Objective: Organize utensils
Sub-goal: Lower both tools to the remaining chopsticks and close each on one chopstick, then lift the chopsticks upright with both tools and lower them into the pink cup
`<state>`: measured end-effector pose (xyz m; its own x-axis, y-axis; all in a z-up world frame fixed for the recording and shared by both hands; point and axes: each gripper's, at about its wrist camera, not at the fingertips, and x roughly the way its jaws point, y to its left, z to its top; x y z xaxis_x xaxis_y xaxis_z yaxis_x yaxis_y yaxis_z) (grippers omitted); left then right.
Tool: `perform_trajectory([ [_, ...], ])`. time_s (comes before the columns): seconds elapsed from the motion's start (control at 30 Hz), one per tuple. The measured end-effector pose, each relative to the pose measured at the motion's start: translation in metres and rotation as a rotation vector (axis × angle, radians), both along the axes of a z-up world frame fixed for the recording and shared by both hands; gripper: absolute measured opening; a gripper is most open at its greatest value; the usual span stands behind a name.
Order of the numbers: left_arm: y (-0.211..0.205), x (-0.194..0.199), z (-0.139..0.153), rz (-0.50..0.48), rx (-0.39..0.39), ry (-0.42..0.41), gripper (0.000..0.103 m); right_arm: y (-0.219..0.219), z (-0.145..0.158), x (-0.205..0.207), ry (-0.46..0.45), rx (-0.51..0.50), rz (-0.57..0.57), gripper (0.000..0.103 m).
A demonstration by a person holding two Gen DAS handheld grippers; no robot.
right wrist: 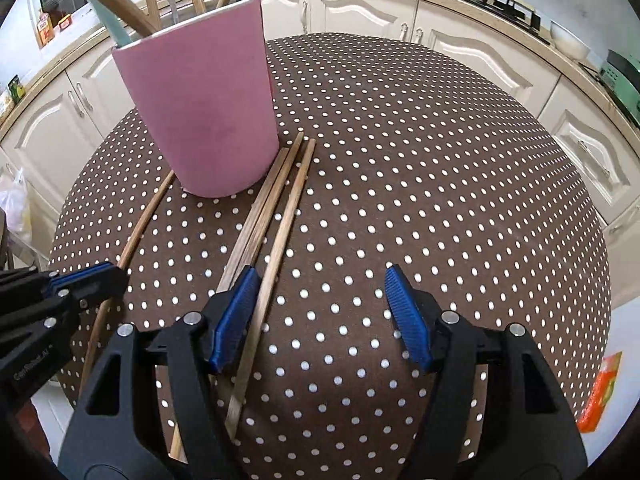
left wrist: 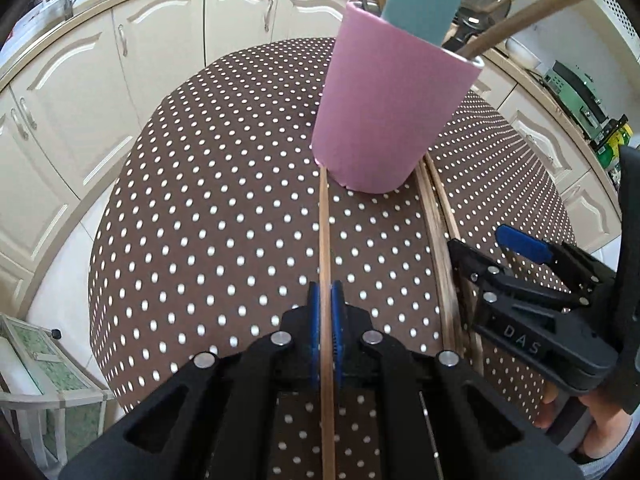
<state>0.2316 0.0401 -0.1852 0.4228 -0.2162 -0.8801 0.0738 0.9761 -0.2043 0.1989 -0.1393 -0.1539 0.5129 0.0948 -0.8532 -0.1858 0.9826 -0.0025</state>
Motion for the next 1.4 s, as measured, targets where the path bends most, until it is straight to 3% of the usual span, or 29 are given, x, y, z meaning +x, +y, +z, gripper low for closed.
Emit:
perform_trajectory([
  [0.1, -0.001, 0.010, -0.001, -0.015, 0.000, 0.022, 0.007, 0.007, 0.000, 0.018, 0.027, -0.026, 0.027, 0.065],
  [0.17, -0.001, 0.016, -0.001, -0.027, 0.003, 0.038, 0.007, 0.011, 0.001, 0.033, 0.058, -0.026, 0.056, 0.056],
  [0.23, -0.001, 0.021, -0.002, -0.030, -0.001, 0.041, 0.008, 0.014, 0.004, 0.046, 0.088, -0.022, 0.080, 0.029],
  [0.4, -0.002, 0.017, -0.002, -0.017, -0.004, 0.021, 0.007, 0.014, 0.005, 0.069, 0.169, -0.011, 0.120, 0.015],
  [0.6, 0.012, 0.000, 0.000, 0.016, -0.036, -0.010, 0.006, -0.006, 0.006, 0.083, 0.200, 0.075, 0.110, 0.006],
  [0.8, 0.018, -0.020, 0.018, 0.025, -0.086, -0.094, 0.005, -0.026, 0.013, 0.083, 0.156, 0.160, 0.088, 0.006],
  [1.1, 0.022, -0.062, 0.050, 0.011, -0.158, -0.229, 0.005, -0.063, 0.044, 0.056, -0.011, 0.325, 0.062, 0.006],
  [1.4, 0.010, -0.100, 0.096, -0.017, -0.238, -0.555, 0.005, -0.086, 0.081, 0.008, -0.211, 0.456, 0.078, 0.006],
])
